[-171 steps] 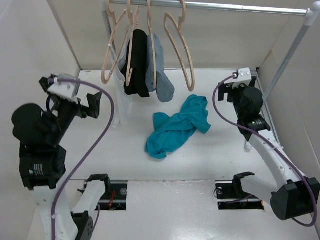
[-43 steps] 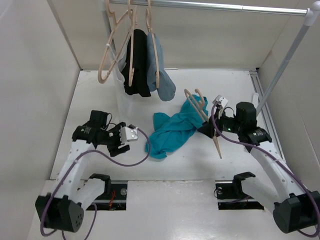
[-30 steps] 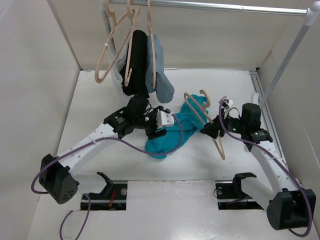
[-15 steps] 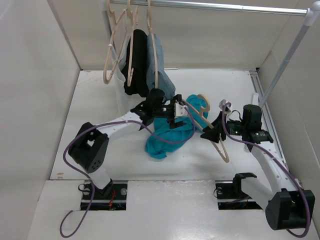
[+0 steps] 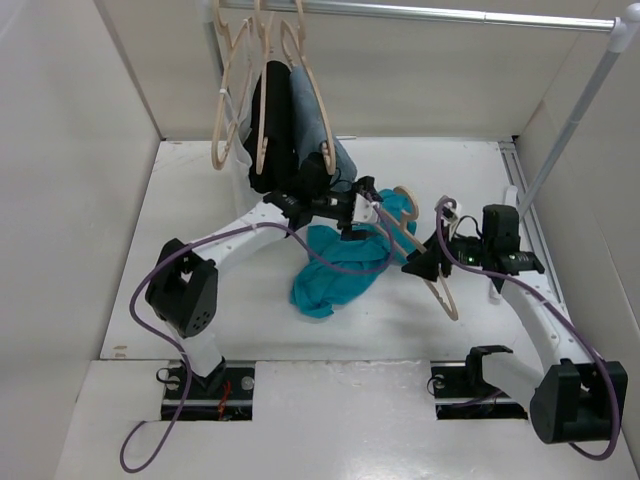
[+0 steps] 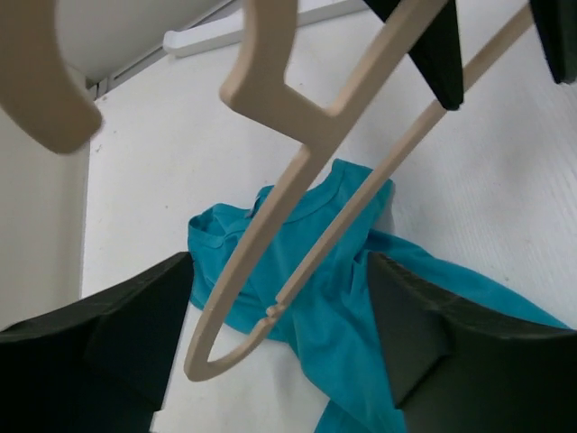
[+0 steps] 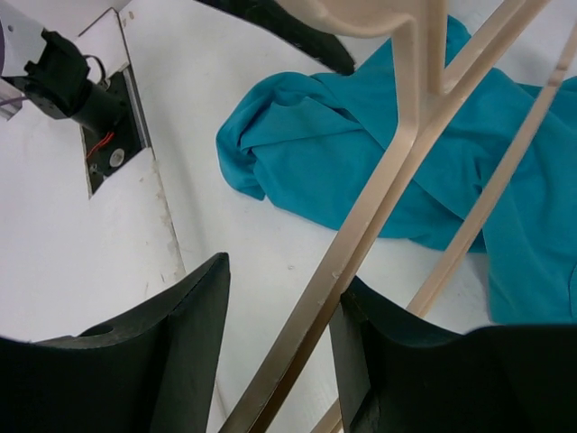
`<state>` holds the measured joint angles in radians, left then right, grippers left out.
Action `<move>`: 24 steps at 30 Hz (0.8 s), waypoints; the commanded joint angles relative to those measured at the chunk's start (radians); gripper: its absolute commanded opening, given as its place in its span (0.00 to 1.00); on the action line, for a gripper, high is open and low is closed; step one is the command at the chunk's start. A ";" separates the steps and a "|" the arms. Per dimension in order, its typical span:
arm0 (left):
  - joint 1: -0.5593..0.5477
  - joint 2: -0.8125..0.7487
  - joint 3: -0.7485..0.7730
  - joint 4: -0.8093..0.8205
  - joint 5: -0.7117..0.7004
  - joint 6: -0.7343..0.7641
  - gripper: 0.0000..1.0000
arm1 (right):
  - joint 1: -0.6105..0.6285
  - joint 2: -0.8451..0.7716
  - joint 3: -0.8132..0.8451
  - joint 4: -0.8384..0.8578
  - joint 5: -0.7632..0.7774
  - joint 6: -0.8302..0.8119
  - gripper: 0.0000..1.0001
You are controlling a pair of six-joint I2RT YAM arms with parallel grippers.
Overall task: Place the t-shirt on the hanger
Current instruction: Grab a hanger with the right arm
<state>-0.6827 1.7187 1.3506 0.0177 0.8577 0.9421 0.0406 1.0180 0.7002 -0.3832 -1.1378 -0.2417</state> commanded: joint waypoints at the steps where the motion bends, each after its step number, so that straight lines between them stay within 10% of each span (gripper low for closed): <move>1: 0.017 -0.012 0.079 -0.133 0.105 0.073 0.77 | 0.001 0.011 0.059 -0.003 -0.045 -0.061 0.00; 10: -0.017 0.070 0.087 -0.107 0.012 0.158 0.90 | 0.001 0.023 0.131 -0.069 -0.042 -0.112 0.00; 17: -0.044 0.128 0.074 0.166 -0.002 -0.089 0.89 | 0.051 0.065 0.145 -0.103 -0.097 -0.143 0.00; 20: -0.055 0.142 0.074 0.177 0.021 -0.114 0.57 | 0.061 0.076 0.163 -0.112 -0.097 -0.154 0.00; 22: -0.055 0.142 0.084 0.136 0.021 -0.114 0.15 | 0.061 0.076 0.173 -0.112 -0.074 -0.154 0.00; 24: -0.055 0.142 0.099 0.078 0.011 -0.103 0.00 | 0.032 0.076 0.182 -0.112 -0.028 -0.154 0.00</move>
<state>-0.7330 1.8847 1.4082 0.0715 0.8700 0.9096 0.0738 1.1069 0.8310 -0.5064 -1.1454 -0.3523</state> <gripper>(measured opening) 0.061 0.514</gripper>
